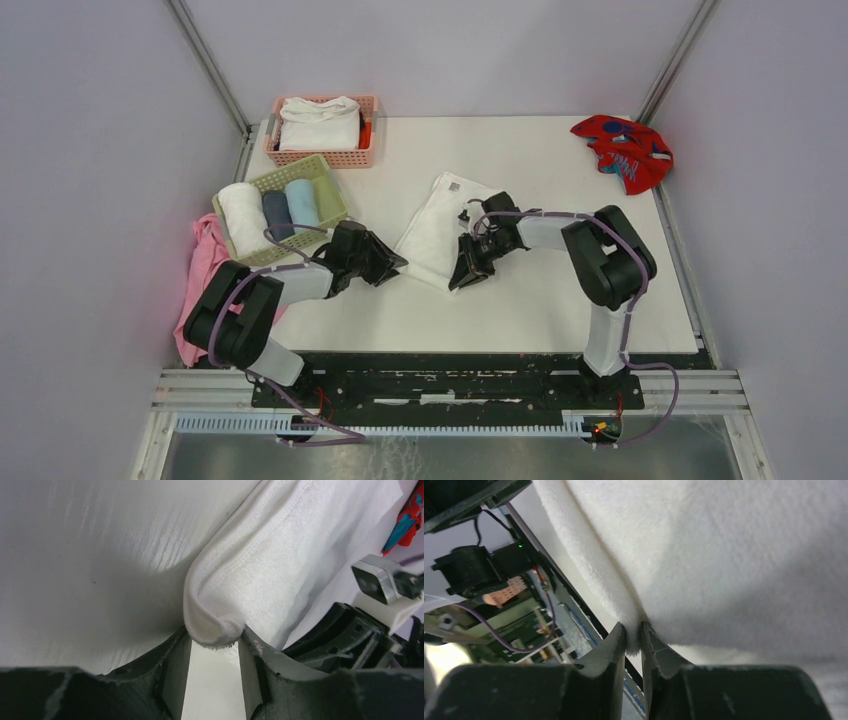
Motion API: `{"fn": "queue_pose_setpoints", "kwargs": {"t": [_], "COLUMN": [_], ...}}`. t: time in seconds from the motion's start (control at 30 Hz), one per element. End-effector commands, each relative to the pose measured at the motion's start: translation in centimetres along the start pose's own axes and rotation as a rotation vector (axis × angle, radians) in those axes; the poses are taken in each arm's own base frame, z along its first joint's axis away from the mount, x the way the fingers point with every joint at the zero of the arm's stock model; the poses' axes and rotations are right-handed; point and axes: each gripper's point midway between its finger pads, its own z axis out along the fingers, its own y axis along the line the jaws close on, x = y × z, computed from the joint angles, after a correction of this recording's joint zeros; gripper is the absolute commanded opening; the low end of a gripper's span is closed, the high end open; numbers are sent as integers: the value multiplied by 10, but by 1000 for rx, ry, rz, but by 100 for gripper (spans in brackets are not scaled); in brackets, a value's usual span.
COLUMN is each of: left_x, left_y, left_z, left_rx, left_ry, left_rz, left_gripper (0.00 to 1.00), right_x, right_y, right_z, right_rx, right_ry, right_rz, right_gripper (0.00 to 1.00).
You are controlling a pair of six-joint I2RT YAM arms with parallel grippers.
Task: Roll the towels
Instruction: Roll the towel at the center of the board.
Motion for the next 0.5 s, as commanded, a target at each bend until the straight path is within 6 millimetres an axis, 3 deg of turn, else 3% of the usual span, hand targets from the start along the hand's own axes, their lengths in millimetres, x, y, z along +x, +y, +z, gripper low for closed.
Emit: {"fn": "queue_pose_setpoints", "kwargs": {"t": [0.0,0.23,0.3,0.47], "left_x": [19,22,22,22], "left_y": [85,91,92,92], "left_z": [1,4,4,3], "left_rx": [-337,-378,-383,-386], "left_ry": [21,43,43,45], "left_rz": [-68,-75,-76,-74], "left_gripper": [47,45,45,44], "right_x": [-16,-25,-24,-18], "right_y": [14,38,51,80], "right_z": [-25,-54,-53,-27], "right_rx": [180,546,608,651], "right_ry": [-109,-287,-310,-324], "right_rz": [-204,-570,-679,-879], "right_gripper": [26,36,36,37]}}
